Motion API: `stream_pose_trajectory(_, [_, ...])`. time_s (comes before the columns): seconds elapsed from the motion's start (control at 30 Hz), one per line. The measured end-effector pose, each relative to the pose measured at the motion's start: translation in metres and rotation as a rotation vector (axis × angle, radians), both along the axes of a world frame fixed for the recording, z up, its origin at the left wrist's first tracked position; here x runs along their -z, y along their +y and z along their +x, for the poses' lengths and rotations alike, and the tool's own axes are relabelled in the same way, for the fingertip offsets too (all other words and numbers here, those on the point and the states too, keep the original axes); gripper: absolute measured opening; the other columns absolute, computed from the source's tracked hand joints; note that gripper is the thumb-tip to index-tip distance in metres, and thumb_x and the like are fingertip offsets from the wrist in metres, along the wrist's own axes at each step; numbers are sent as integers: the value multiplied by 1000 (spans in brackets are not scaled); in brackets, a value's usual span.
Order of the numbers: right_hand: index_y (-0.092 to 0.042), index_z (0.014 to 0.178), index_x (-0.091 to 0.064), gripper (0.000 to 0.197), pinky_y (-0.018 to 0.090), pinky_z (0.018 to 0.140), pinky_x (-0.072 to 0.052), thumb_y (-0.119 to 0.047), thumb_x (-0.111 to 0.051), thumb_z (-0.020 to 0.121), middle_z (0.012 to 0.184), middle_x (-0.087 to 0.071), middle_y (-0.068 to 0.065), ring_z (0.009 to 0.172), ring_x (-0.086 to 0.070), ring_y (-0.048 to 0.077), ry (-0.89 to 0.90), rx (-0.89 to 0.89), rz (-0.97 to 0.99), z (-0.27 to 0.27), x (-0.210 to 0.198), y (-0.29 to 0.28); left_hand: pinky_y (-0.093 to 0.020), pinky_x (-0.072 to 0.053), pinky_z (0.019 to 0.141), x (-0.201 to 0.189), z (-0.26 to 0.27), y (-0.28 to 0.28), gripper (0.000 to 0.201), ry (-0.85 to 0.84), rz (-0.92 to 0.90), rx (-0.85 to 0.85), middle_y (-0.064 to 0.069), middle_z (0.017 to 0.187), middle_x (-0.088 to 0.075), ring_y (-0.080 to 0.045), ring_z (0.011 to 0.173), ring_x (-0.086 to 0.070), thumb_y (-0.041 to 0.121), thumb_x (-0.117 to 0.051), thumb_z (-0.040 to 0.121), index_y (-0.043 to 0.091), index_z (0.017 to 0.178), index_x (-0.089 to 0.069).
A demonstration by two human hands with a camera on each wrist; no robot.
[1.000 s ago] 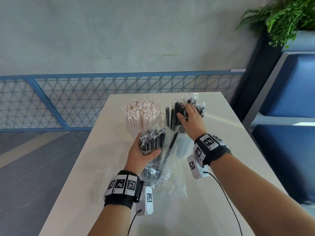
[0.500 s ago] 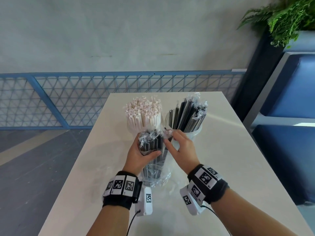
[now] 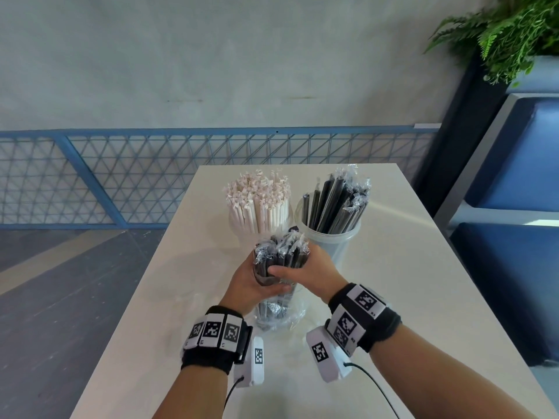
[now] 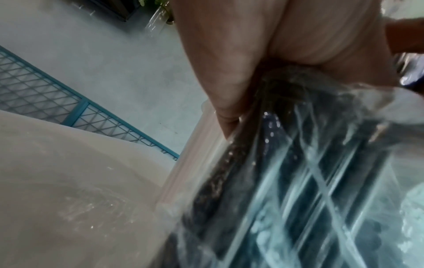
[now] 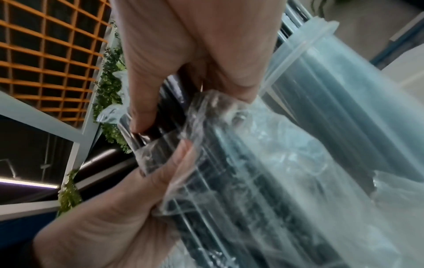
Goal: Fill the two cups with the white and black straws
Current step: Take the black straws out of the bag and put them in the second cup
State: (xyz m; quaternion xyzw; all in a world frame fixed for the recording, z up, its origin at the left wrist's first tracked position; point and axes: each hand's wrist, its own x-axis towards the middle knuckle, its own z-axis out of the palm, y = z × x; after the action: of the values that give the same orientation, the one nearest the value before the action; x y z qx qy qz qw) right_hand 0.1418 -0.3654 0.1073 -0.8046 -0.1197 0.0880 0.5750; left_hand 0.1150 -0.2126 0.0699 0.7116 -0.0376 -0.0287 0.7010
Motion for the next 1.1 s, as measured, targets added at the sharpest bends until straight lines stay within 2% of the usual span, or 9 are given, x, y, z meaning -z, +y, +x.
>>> stream_pose_trajectory(0.17, [-29,85,-60,26,36,87,-55,-17,-78,72,92,-70,0,90,-67,16,62,81,135,-1,4,-2,-19,-53,77,4,-1,2,33,-11,37,-55,5,95,-71,-5,87,-69,11,-71,74,20,104,-60])
stream_pose_trajectory(0.27, [-29,78,-59,22,29,80,-55,-13,-73,77,85,-68,0,81,-65,14,34,150,199,0,0,-5,-13,-51,71,5,0,1,23,-21,60,-129,5,89,-70,-2,79,-68,8,-66,81,14,102,-62])
stream_pose_trajectory(0.33, [-22,86,-63,14,29,82,-55,-14,-73,78,88,-70,-1,86,-66,14,24,201,264,3,-3,-7,-11,-50,68,5,0,0,21,-36,70,-156,5,87,-70,2,76,-67,3,-65,82,10,102,-63])
stream_pose_trajectory(0.43, [-7,100,-65,29,36,85,-55,-20,-74,76,97,-72,9,93,-68,21,27,282,341,12,-11,-12,-14,-52,68,8,0,1,18,-19,65,-179,4,85,-71,-1,75,-69,6,-67,80,15,95,-64])
stream_pose_trajectory(0.63, [4,97,-64,40,33,76,-54,-26,-74,71,88,-69,12,80,-65,21,-7,393,464,24,-31,-22,-4,-47,67,10,3,-3,23,-16,145,-182,6,86,-68,3,75,-66,5,-70,78,10,100,-62])
stream_pose_trajectory(0.77, [-3,75,-68,11,39,74,-51,-10,-63,82,82,-68,14,74,-62,22,-54,382,505,30,-51,-30,-25,-55,77,13,6,-1,20,-6,146,-191,-3,83,-69,-19,78,-67,8,-72,77,15,93,-63])
stream_pose_trajectory(0.93, [1,83,-66,10,36,65,-52,-8,-63,82,75,-66,13,67,-62,23,-40,404,633,40,-65,-37,-6,-48,68,9,9,-8,22,-70,155,-254,6,87,-68,9,72,-65,4,-70,79,18,94,-62])
stream_pose_trajectory(1.0, [-1,82,-66,8,37,66,-53,-9,-65,80,74,-66,12,68,-62,25,-32,440,676,42,-68,-37,-4,-47,71,8,11,-12,26,-98,171,-277,11,88,-67,12,75,-64,6,-71,79,26,90,-61])
stream_pose_trajectory(1.1, [1,83,-63,10,28,57,-50,-8,-65,80,72,-63,8,67,-58,22,-67,506,688,46,-70,-38,-10,-46,77,7,16,-17,25,-119,196,-316,15,88,-65,6,83,-62,9,-71,79,27,91,-60])
